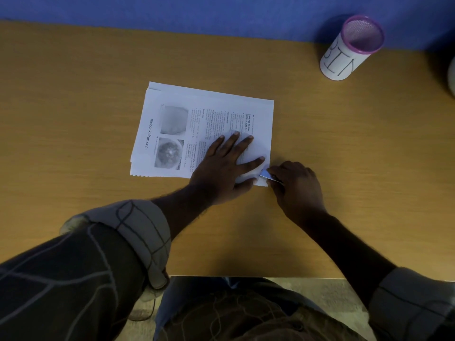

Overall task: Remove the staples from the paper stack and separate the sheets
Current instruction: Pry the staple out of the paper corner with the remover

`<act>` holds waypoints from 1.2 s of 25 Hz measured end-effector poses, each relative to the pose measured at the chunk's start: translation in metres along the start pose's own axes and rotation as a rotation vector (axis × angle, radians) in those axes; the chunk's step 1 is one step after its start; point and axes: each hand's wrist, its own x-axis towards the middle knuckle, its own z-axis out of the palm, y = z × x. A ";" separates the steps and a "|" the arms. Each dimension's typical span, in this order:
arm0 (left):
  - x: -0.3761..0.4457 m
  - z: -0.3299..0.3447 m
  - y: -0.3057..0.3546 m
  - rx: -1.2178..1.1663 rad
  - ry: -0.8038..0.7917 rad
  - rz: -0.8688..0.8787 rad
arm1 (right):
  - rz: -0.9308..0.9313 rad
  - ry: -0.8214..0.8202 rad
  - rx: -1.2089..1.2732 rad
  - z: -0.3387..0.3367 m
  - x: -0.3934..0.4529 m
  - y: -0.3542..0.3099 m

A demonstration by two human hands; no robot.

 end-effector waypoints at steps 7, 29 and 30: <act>0.000 0.000 0.001 0.002 0.010 -0.009 | -0.069 -0.040 -0.047 -0.004 0.000 0.001; 0.001 -0.001 0.002 -0.021 0.002 -0.022 | -0.214 -0.035 -0.117 -0.003 0.010 0.012; 0.000 -0.001 0.001 -0.019 0.004 -0.021 | -0.236 -0.036 -0.125 -0.004 0.011 0.013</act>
